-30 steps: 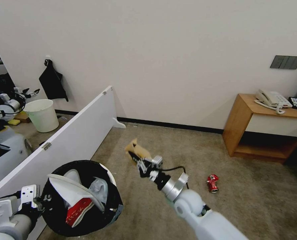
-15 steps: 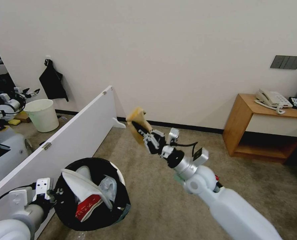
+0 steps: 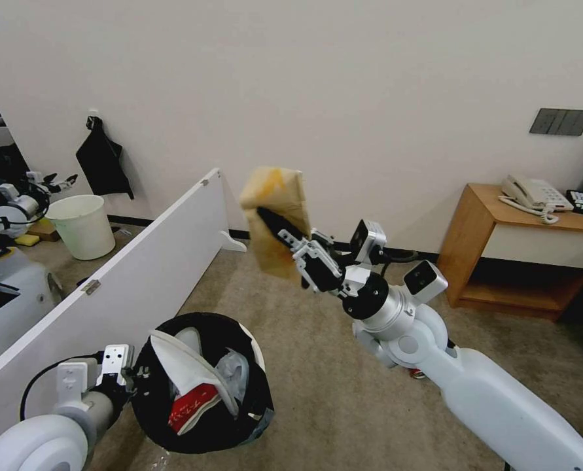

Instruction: Pick up the trash bin, then pick up the garbage from the floor and place it into the trash bin.

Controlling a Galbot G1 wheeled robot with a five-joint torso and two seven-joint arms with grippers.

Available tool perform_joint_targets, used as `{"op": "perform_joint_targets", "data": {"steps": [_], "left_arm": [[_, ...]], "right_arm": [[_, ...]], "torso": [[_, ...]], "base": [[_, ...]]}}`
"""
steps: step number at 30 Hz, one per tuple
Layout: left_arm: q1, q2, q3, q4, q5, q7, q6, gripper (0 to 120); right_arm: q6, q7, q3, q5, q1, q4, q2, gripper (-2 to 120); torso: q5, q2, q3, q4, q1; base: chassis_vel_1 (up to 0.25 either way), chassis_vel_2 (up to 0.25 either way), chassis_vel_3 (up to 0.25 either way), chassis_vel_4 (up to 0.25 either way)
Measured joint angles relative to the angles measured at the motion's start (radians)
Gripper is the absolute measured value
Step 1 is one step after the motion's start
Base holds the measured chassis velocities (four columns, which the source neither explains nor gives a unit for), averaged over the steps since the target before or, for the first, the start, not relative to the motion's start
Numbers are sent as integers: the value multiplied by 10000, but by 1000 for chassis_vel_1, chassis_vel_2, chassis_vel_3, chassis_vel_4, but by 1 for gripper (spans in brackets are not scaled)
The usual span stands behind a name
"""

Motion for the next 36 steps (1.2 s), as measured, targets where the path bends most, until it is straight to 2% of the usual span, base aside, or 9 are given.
{"op": "perform_joint_targets", "data": {"steps": [9, 15, 17, 24, 36], "left_arm": [[54, 55, 5, -139, -26, 15, 0, 0], [146, 95, -70, -224, -32, 16, 0, 0], [268, 110, -243, -320, -63, 13, 1, 0], [425, 195, -558, -481, -231, 8, 0, 0], [512, 317, -609, -593, -436, -60, 0, 0]], "right_arm": [[-235, -288, -1393, 1068, 1149, 302, 531, 0], [-292, -447, -1888, 1175, 1443, 212, 872, 0], [-315, -500, -2341, 1100, 1542, 54, 1025, 0], [-301, -609, -3023, 418, 951, -644, 1030, 0], [-273, -936, -3496, -266, 242, -1531, 942, 0]], "torso": [[-1, 0, 0, -1, 0], [-1, 0, 0, -1, 0], [-2, 0, 0, 0, 0], [-1, 0, 0, -3, 0], [0, 0, 0, -1, 0]], "base": [[0, 0, 0, 0], [0, 0, 0, 0], [0, 0, 0, 0], [0, 0, 0, 0], [0, 0, 0, 0]]}}
